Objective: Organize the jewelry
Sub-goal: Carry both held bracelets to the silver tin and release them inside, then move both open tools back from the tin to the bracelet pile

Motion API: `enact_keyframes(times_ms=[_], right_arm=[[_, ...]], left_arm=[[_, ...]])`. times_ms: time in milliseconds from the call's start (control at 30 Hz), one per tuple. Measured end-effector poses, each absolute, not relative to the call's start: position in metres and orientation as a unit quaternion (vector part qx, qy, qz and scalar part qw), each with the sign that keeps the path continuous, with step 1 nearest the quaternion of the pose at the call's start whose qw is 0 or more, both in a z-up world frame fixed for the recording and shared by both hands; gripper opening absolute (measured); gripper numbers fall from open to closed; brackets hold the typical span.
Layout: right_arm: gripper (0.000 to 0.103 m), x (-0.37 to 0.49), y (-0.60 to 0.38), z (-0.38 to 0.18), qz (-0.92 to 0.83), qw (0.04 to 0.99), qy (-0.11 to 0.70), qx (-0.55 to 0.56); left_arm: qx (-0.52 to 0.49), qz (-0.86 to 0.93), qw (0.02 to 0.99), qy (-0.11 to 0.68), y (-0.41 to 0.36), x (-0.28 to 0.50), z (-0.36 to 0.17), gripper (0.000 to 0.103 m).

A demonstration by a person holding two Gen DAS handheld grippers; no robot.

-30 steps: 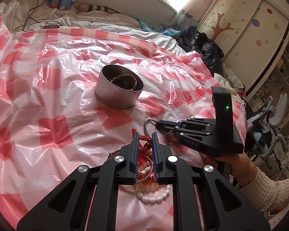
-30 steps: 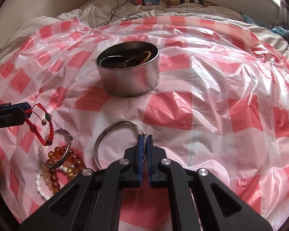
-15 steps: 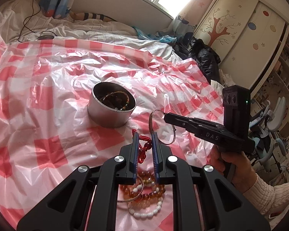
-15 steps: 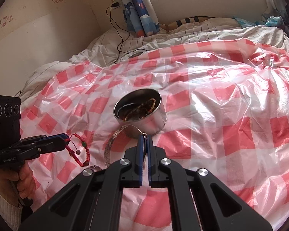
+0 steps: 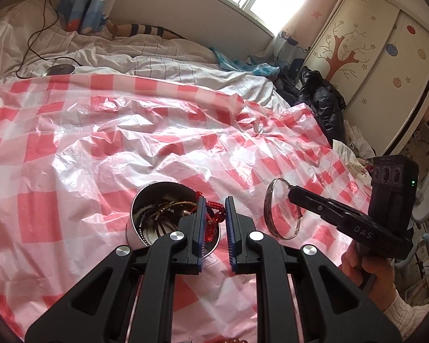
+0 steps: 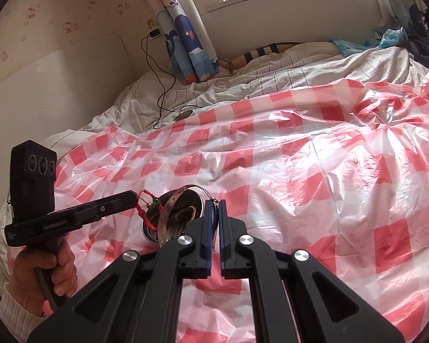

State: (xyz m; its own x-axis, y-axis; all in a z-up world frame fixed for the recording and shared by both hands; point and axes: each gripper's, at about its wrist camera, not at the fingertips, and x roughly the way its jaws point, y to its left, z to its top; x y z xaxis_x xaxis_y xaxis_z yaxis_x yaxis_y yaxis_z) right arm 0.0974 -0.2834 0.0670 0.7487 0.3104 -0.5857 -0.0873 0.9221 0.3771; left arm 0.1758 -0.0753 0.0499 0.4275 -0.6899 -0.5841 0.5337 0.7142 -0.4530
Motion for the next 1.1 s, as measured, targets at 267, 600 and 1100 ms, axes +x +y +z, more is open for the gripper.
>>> enact_keyframes(times_ms=[267, 600, 1100], right_arm=[[0.005, 0.101, -0.285, 0.065, 0.108, 0.919, 0.34, 0.165], [0.005, 0.125, -0.249, 0.075, 0.193, 0.895, 0.334, 0.223], [0.043, 0.161, -0.2, 0.035, 0.101, 0.914, 0.385, 0.079]], left_arm=[[-0.046, -0.297, 0.83, 0.47, -0.085, 0.198, 0.017, 0.032], [-0.107, -0.256, 0.872, 0.403, -0.016, 0.139, 0.055, 0.064], [-0.173, -0.241, 0.866, 0.402, 0.018, 0.129, 0.036, 0.066]])
